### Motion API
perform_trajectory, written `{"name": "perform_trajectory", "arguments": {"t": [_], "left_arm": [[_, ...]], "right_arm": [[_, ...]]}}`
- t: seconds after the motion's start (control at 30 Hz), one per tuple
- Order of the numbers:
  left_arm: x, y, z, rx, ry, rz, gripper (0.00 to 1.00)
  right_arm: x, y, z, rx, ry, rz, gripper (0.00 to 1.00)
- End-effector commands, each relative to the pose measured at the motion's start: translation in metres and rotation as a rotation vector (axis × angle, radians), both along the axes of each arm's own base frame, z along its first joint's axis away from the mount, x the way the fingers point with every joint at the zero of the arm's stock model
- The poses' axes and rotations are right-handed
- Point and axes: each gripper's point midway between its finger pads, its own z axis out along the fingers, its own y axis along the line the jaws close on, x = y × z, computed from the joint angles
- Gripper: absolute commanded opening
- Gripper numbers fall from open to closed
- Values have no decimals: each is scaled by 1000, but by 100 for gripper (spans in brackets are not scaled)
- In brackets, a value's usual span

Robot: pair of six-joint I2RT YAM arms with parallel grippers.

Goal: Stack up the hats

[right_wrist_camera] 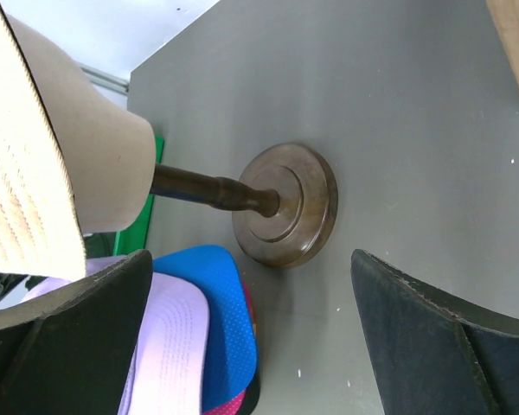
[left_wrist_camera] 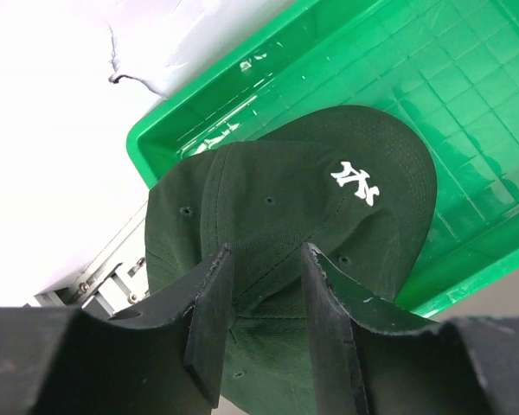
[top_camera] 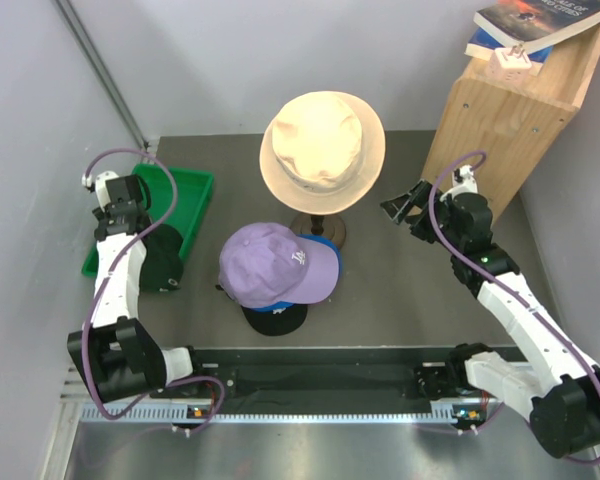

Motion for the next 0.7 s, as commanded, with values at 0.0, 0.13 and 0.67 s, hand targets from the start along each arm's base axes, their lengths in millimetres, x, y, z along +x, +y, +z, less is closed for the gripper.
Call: {"name": "perform_trajectory", "arguments": {"t": [0.0, 0.13, 0.67], "left_arm": [[-3, 3, -6, -4, 22, 20, 43], [-8, 4, -7, 4, 35, 35, 46], [-18, 4, -26, -44, 28, 48, 16]], "right_arm": [[6, -3, 9, 19, -40, -12, 96], [6, -4, 9, 21, -37, -13, 97], [8, -10, 6, 30, -32, -31, 97]]}}
